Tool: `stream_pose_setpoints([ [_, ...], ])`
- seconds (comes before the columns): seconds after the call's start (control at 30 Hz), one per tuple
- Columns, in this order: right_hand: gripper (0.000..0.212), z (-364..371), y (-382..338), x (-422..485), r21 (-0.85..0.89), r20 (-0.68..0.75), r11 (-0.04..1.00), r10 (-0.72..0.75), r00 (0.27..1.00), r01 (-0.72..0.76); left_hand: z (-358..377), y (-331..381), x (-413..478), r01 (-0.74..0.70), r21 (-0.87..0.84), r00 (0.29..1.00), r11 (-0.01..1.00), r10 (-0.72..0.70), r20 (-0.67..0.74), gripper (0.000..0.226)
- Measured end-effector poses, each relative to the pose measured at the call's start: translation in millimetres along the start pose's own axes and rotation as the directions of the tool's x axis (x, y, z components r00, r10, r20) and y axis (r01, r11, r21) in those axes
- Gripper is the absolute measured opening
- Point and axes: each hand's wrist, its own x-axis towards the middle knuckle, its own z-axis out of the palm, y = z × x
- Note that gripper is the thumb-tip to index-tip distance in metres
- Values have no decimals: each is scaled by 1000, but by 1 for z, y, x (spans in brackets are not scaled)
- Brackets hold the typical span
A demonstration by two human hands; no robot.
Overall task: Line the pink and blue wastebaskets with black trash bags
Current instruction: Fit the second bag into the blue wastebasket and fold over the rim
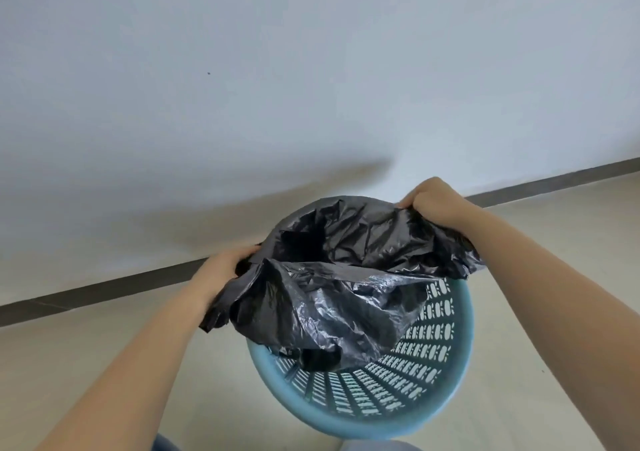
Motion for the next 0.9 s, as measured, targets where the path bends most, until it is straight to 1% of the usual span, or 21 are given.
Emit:
stream_pose_setpoints([
  [0.03, 33, 0, 7, -1, -49, 37, 999, 23, 999, -21, 5, -1, 1, 75, -175, 997, 982, -77, -4, 50],
  [0.07, 33, 0, 12, -3, -98, 86, 995, 30, 996, -22, 9, -3, 2, 155, -365, 987, 918, -155, 30, 46],
  [0.1, 34, -2, 17, -5, -132, 135, 991, 34, 990, -16, 11, -6, 2, 194, -502, 981, 843, -181, 75, 40],
  [0.13, 35, -4, 20, -7, -141, 153, 990, 30, 988, -8, 9, -8, 0, 189, -568, 982, 801, -152, 113, 37],
  [0.2, 23, -14, 23, -12, 5, 126, 1000, 1, 992, -1, -1, -9, -8, 134, -556, 991, 820, -94, 100, 33],
  [0.27, 20, -26, 23, -21, 213, -15, 977, 14, 1000, -10, -18, 3, -25, 38, -436, 995, 899, -75, -68, 33],
  [0.3, 20, -32, 21, -27, 257, -123, 966, 5, 992, 26, -25, 13, -33, -1, -350, 982, 937, -65, -177, 32],
  [0.37, 21, -39, 12, -47, 154, -361, 978, -74, 930, 138, -30, 38, -51, -121, -181, 924, 976, 44, -381, 30],
  [0.4, 21, -39, 5, -63, 106, -452, 970, -148, 880, 218, -27, 53, -59, -207, -114, 885, 972, 136, -446, 28],
  [0.43, 21, -35, -2, -79, 73, -487, 951, -228, 843, 300, -22, 68, -66, -300, -52, 850, 953, 242, -468, 26],
  [0.47, 20, -30, -7, -96, 42, -444, 922, -329, 834, 386, -15, 82, -72, -379, 22, 826, 925, 349, -443, 25],
  [0.5, 20, -21, -7, -110, -28, -334, 893, -432, 838, 449, -3, 91, -75, -446, 112, 808, 888, 453, -377, 25],
  [0.53, 24, -10, -2, -120, -166, -155, 872, -483, 862, 460, 10, 95, -74, -477, 224, 803, 850, 525, -283, 30],
  [0.57, 30, 1, 8, -125, -370, 22, 814, -473, 881, 447, 26, 97, -73, -473, 366, 806, 802, 561, -188, 38],
  [0.6, 36, 10, 22, -127, -558, 122, 713, -435, 892, 425, 42, 95, -70, -436, 535, 813, 723, 572, -110, 47],
  [0.63, 38, 18, 37, -127, -695, 131, 612, -410, 903, 379, 56, 92, -68, -389, 685, 812, 616, 581, -62, 53],
  [0.67, 34, 22, 49, -128, -766, 102, 554, -396, 913, 326, 66, 88, -69, -351, 760, 814, 547, 580, -42, 55],
  [0.7, 28, 23, 57, -130, -790, 33, 548, -411, 911, 276, 73, 85, -71, -346, 784, 804, 516, 594, -37, 49],
  [0.77, 20, 23, 72, -133, -774, -98, 591, -463, 881, 225, 86, 76, -77, -403, 758, 719, 512, 690, -84, 27],
  [0.83, 18, 23, 80, -140, -677, -187, 685, -514, 837, 269, 92, 69, -89, -496, 692, 644, 525, 757, -112, 15],
  [0.9, 20, 27, 85, -153, -544, -282, 778, -524, 804, 316, 98, 63, -103, -547, 640, 626, 540, 771, -116, 12],
])
